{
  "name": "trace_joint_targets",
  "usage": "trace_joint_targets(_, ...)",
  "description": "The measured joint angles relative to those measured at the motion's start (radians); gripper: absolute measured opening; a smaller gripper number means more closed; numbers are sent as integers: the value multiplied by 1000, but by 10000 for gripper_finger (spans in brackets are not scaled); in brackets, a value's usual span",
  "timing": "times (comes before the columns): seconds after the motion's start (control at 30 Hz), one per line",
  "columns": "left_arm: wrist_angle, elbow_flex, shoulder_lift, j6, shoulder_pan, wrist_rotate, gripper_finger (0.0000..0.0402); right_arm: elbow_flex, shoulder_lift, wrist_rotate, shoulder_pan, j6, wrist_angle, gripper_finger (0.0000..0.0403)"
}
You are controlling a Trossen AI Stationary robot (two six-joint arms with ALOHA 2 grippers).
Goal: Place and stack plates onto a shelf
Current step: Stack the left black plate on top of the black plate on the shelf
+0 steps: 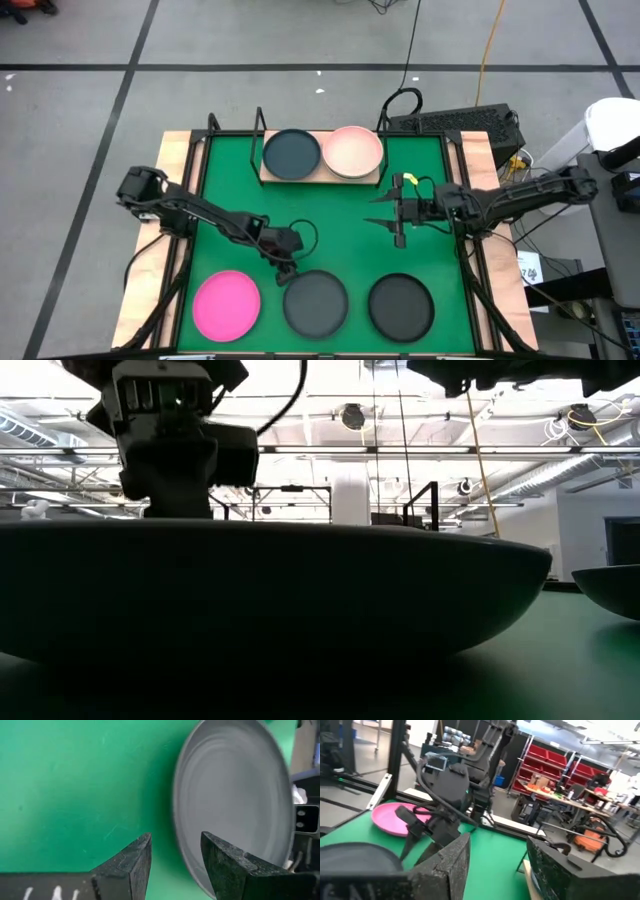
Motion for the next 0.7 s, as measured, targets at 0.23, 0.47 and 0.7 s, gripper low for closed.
trace_joint_targets(0.23, 66, 0, 58, -34, -5, 0, 175, 0, 0, 2, 43, -1, 0, 174)
trace_joint_targets(0.47, 56, 0, 93, 5, 1, 7, 143, 0, 0, 23, 47, -20, 0, 174)
trace_joint_targets(0.7, 86, 6, 54, 88, 44, 113, 15, 0, -1, 85, 51, -34, 0, 173)
